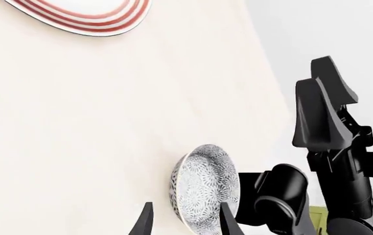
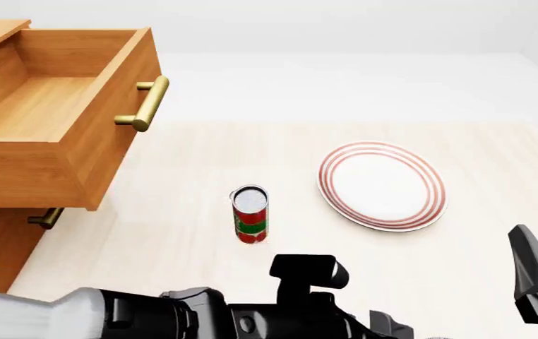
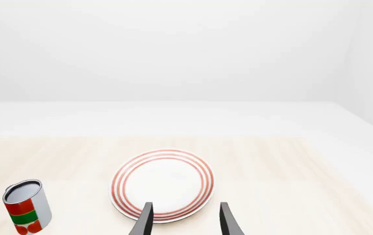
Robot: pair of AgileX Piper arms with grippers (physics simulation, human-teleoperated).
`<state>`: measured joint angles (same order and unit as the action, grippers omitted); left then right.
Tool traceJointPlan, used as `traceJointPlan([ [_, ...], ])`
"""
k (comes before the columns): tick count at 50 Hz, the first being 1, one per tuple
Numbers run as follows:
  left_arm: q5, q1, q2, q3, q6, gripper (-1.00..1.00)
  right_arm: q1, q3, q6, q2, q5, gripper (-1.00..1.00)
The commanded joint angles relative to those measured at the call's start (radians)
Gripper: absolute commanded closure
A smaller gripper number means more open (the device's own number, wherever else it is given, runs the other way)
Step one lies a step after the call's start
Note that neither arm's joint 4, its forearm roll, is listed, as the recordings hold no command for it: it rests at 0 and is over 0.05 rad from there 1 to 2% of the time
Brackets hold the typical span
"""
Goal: Put the bowl in the top drawer of the cabinet.
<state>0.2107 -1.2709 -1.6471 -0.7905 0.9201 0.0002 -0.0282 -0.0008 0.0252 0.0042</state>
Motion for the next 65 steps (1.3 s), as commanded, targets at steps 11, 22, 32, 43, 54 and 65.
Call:
traceJointPlan([
  [11,0.038,-0.018,-0.06,-0.012,0.028,-1.0,0.0,0.0,0.0,0.0,0.0,-1.0],
  [22,0.063,-0.024,-0.097,-0.015,0.047,-1.0,0.0,0.0,0.0,0.0,0.0,-1.0],
  [32,0.088,-0.033,-0.13,-0.023,0.06,-1.0,0.0,0.0,0.0,0.0,0.0,-1.0],
  [43,0.111,-0.041,-0.156,-0.019,0.078,-1.0,0.0,0.0,0.0,0.0,0.0,-1.0],
  [54,0.124,-0.037,-0.181,-0.029,0.089,-1.0,0.0,0.0,0.0,0.0,0.0,-1.0],
  [65,0.154,-0.039,-0.21,-0.02,0.113,-1.0,0.0,0.0,0.0,0.0,0.0,-1.0],
])
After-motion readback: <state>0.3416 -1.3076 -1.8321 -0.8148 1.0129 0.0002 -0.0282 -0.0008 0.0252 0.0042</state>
